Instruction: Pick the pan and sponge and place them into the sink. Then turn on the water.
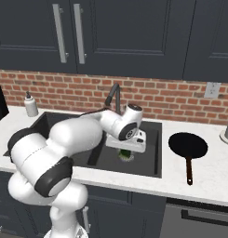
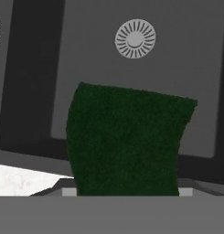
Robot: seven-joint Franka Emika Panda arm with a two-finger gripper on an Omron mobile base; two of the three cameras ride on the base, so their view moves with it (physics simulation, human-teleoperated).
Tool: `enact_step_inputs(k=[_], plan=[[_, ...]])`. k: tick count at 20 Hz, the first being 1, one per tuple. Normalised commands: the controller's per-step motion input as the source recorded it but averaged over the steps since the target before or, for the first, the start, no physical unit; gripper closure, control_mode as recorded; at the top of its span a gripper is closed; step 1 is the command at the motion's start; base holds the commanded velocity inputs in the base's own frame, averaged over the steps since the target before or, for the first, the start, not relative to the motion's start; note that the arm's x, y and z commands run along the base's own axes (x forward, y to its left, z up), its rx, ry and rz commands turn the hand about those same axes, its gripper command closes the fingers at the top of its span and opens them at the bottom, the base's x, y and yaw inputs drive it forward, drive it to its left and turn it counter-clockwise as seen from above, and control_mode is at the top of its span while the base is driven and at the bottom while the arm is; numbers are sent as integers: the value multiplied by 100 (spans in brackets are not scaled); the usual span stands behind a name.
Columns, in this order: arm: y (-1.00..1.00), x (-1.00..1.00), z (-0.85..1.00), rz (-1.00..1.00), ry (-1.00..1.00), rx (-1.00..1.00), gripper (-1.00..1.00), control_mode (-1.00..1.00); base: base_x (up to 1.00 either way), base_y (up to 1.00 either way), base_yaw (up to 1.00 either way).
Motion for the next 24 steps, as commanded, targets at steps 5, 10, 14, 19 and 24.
enact_step_inputs(k=[5,10,14,19,24], plan=[[0,0,-25,0,1,0,100,-100,0,0,0],[0,0,-26,0,2,-3,100,-100,0,0,0],[0,6,-36,0,5,-4,100,-100,0,0,0],[0,17,-32,0,5,0,100,-100,0,0,0],[0,28,-16,0,4,0,100,-100,0,0,0]])
